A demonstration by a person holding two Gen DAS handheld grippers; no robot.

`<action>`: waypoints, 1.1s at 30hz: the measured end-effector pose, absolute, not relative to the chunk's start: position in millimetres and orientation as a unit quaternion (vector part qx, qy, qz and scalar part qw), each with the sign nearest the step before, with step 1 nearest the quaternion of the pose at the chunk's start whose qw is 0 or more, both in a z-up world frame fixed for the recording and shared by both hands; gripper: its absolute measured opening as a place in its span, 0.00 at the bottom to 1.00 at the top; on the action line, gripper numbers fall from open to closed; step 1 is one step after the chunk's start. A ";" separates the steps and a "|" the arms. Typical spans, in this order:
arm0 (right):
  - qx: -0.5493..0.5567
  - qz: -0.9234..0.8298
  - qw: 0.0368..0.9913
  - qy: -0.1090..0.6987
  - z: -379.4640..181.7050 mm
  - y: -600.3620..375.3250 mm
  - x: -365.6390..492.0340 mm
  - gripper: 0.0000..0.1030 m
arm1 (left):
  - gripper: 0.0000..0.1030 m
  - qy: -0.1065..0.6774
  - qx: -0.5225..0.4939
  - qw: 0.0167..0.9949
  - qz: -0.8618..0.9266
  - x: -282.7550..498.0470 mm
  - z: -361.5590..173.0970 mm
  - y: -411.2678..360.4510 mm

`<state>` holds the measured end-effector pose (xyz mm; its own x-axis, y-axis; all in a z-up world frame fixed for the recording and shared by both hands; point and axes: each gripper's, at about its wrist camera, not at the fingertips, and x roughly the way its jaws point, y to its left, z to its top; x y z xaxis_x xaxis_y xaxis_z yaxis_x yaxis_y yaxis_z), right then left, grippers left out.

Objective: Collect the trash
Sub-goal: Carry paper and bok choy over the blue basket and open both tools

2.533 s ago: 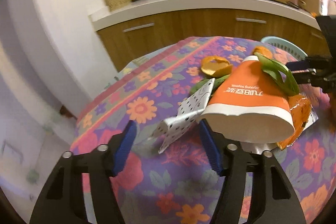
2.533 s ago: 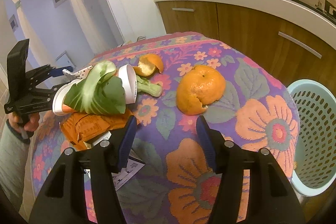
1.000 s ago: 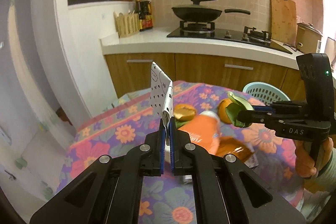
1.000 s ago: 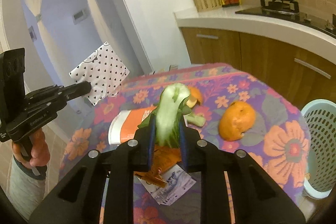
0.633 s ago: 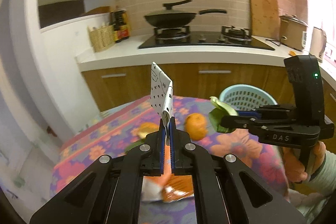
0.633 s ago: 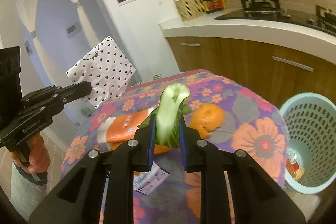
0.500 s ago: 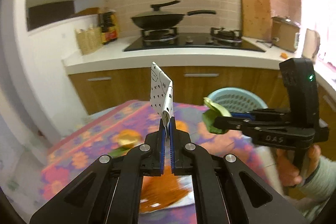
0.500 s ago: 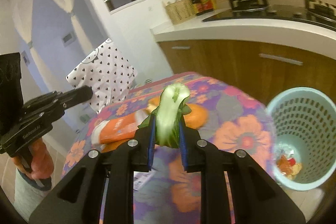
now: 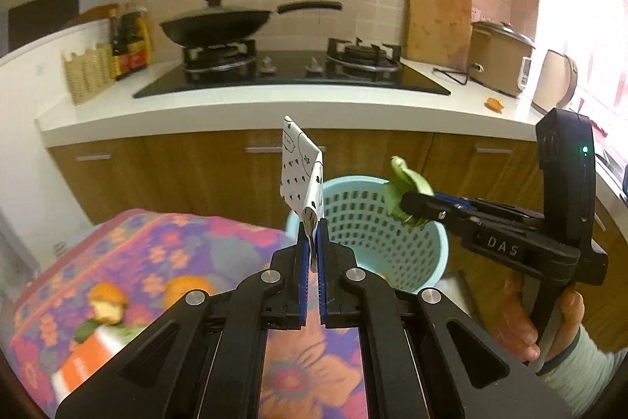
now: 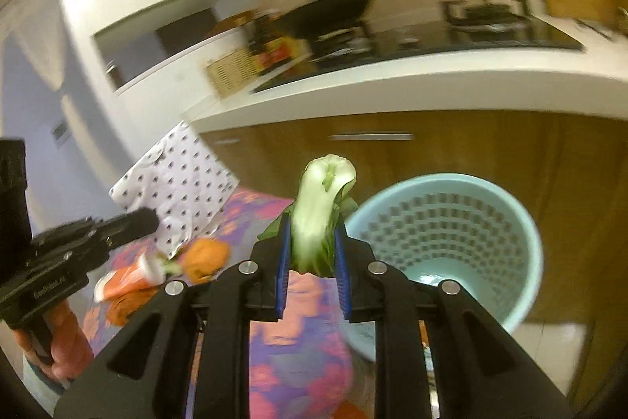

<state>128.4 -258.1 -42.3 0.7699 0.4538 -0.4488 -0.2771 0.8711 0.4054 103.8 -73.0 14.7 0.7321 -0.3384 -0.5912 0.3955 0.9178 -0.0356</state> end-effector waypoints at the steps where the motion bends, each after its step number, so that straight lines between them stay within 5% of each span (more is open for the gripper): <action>1: 0.169 0.189 0.926 0.278 -44.6 -267.8 130.6 0.17 | 0.02 0.311 0.047 0.928 -0.200 108.0 12.0 -80.3; 23: 0.247 0.093 0.862 0.433 -142.7 -337.6 209.2 0.17 | 0.03 0.436 0.044 0.880 -0.184 199.0 -81.8 -174.1; 33: 0.235 0.099 0.866 0.429 -133.5 -335.8 208.9 0.19 | 0.21 0.442 0.029 0.879 -0.178 208.4 -82.7 -170.2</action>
